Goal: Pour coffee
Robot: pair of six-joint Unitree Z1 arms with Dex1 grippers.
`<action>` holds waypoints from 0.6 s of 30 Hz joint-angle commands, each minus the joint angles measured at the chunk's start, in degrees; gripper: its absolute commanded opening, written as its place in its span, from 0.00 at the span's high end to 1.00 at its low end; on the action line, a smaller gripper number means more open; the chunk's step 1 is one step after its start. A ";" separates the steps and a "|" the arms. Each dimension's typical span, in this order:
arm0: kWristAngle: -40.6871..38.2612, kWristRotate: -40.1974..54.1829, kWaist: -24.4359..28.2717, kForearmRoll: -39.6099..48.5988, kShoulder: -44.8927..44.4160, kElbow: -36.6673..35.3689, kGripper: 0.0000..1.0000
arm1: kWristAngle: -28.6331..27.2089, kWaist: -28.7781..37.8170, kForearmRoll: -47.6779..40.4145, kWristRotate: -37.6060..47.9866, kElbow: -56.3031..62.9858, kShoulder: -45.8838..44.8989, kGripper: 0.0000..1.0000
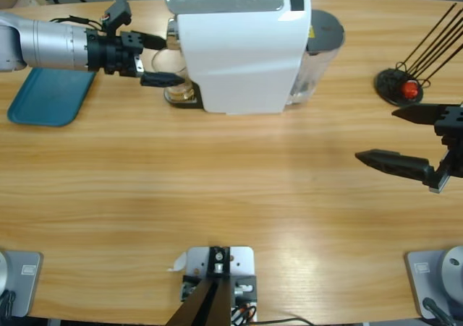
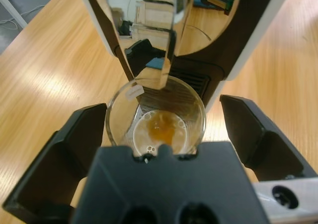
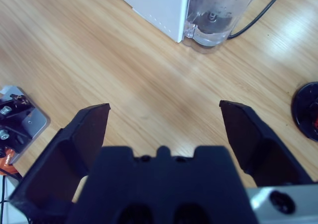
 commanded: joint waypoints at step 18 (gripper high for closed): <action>-5.96 0.77 1.39 -8.40 4.31 3.23 1.00 | 0.92 -0.62 0.02 -0.08 0.64 1.89 0.00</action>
